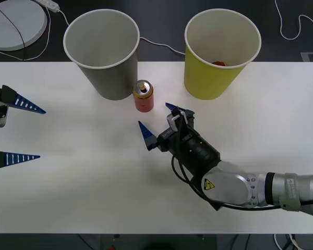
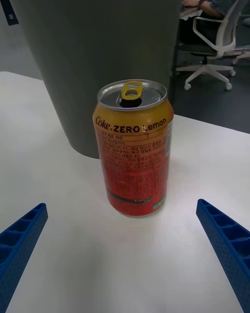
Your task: Put the can into the green bin and the plastic bottle into the gray bin
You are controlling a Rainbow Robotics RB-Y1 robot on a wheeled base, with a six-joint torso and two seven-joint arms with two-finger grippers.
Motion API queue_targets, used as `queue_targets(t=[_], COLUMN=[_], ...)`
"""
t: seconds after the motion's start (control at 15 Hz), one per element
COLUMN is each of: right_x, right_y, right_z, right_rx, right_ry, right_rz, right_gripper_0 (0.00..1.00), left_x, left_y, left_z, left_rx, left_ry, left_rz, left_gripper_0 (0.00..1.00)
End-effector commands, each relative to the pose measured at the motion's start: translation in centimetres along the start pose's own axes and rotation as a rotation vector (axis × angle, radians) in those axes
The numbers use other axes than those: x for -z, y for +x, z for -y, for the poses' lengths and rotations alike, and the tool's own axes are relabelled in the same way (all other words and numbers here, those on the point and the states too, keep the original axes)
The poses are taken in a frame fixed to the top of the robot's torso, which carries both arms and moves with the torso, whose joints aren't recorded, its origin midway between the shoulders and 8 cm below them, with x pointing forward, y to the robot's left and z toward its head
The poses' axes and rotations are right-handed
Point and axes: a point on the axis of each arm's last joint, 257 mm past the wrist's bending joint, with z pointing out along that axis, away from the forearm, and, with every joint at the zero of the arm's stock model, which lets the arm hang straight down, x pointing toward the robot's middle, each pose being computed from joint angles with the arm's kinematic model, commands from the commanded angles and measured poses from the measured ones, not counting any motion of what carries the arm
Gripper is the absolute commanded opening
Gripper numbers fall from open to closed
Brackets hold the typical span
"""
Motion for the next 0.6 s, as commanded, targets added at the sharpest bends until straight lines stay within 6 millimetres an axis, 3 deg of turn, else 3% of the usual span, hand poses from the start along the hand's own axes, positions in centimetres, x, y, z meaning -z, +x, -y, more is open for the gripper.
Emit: queue_targets(t=[0.07, 0.6], right_x=[-1.2, -3.9], right_y=[0.2, -0.2], right_z=[-0.2, -0.4], right_rx=[0.011, 0.013], right_ry=[0.017, 0.056], right_rz=[0.005, 0.012], right_gripper_0=[1.00, 1.00], left_x=[0.0, 0.0], left_y=[0.0, 0.0], left_z=[0.0, 0.0], left_rx=[0.000, 0.000], left_ry=[0.000, 0.000], left_rz=[0.000, 0.000], left_gripper_0=[1.00, 1.00])
